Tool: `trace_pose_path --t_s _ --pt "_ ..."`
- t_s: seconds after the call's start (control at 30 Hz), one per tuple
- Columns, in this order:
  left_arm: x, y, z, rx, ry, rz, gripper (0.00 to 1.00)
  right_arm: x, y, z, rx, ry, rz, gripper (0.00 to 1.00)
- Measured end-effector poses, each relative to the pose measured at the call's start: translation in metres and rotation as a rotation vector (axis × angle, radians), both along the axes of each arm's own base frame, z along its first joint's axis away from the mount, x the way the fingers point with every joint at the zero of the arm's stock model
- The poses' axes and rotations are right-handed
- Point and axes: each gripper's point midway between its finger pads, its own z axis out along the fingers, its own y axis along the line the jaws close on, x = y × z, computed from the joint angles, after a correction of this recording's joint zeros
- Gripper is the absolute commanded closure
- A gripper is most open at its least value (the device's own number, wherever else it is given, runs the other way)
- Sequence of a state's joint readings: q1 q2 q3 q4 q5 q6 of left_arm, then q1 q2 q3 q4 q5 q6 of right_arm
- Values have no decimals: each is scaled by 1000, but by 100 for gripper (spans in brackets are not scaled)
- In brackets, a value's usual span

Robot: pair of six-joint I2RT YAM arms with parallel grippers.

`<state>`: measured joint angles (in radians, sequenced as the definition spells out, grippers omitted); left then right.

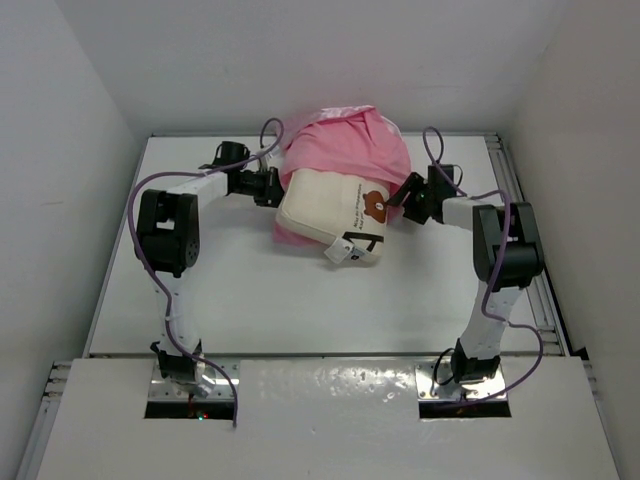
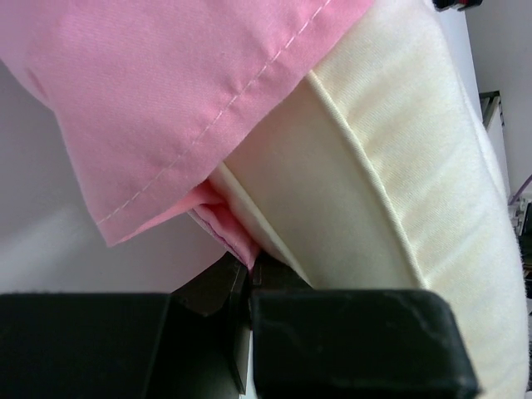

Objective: Put the pillow into the pillowcase

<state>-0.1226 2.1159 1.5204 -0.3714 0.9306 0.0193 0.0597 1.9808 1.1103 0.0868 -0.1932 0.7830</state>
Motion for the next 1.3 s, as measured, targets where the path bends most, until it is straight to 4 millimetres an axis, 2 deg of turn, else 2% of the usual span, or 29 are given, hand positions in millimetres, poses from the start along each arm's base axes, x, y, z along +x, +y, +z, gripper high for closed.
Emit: trace_pose_path --t_s 0.1,0.17,0.27,0.4,0.57,0.63,0.67,0.7,0.77,0.87,0.93,1.0,1.07,1.17,1.3 --pt "-1 0 0 1 5 -1 100 -5 -3 -2 1 -22 -40 31" --pt "-1 0 0 1 6 -1 100 -3 -1 -2 13 -37 -47 33" --pt "-1 0 1 0 8 0 100 5 2 -5 34 -37 -62 52" --pt "1 -1 5 -8 1 -5 100 13 7 -9 78 -42 -103 58" --pt "-1 -2 5 -11 5 -10 100 14 6 -11 100 -49 -139 81" --pt "-2 -1 5 -10 11 -8 100 10 2 -17 99 -36 -154 78" --pt "-2 0 5 -10 12 -7 100 10 0 -16 100 -39 -160 73" --pt "-1 1 5 -10 14 -5 100 9 -2 -16 103 -43 -166 60" --pt "-1 2 5 -9 13 -2 100 7 -8 -10 95 -63 -182 59" --pt "-1 5 3 -4 14 0 100 -9 -28 -10 53 -51 -240 60" --pt "-2 6 3 3 13 -3 100 -14 -35 -11 53 -46 -263 54" --pt "-2 7 3 10 10 -6 100 -8 -37 -8 79 -58 -264 45" --pt "-2 5 3 17 5 -13 100 3 -32 -4 111 -79 -249 43" --pt "-4 2 2 28 5 -22 100 17 -14 -2 161 -103 -219 42" --pt "-6 0 1 28 11 -24 100 25 3 -2 212 -99 -226 45"
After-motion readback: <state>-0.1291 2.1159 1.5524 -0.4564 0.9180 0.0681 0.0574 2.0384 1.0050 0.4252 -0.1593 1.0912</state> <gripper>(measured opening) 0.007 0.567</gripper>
